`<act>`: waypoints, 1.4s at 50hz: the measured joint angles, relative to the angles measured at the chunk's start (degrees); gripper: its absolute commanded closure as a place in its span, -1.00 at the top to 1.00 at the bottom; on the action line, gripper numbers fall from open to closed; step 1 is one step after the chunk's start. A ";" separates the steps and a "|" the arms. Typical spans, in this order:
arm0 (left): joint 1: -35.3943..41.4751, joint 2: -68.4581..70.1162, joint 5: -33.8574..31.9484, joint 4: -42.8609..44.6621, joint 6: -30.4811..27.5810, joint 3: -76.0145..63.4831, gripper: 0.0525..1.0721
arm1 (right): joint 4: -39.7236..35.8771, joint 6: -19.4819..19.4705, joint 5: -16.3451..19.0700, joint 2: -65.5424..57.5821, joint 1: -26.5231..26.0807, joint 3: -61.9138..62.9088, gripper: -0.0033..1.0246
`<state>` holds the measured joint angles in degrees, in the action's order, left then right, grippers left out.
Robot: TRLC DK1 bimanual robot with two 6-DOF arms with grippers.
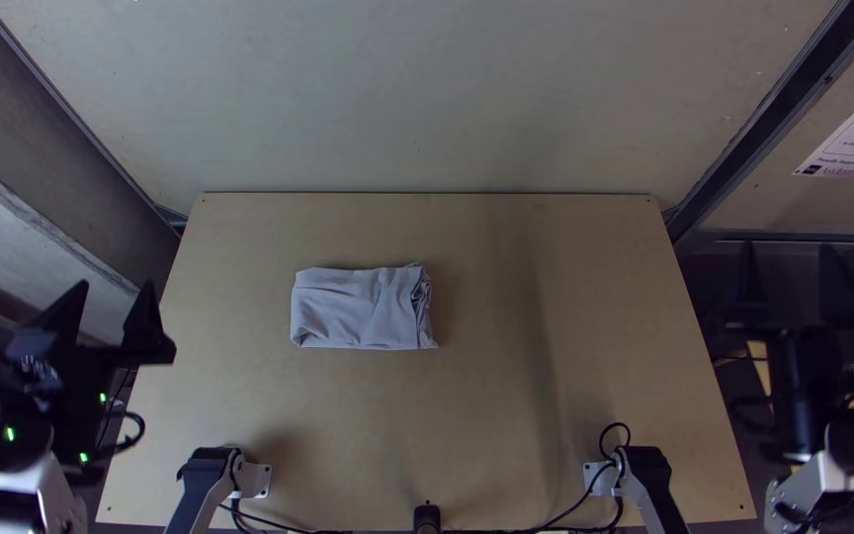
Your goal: Fold the t-shirt
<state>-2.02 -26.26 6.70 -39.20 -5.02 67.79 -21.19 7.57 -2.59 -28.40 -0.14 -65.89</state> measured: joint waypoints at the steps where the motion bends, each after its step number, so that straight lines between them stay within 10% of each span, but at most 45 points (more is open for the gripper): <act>1: -0.04 1.38 0.02 0.72 0.00 -1.36 0.91 | 0.26 0.00 0.00 1.22 0.04 1.16 0.92; 25: -6.32 25.31 1.31 12.02 -4.00 -30.32 0.91 | 1.86 -0.70 0.04 27.98 2.75 29.40 0.93; 70: -6.84 25.53 -1.57 17.94 0.52 -54.60 0.91 | 4.17 -5.86 0.04 28.37 2.27 53.62 0.92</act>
<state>-8.86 -0.73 5.13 -21.26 -4.49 13.19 -17.02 1.72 -2.55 -0.03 2.13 -12.27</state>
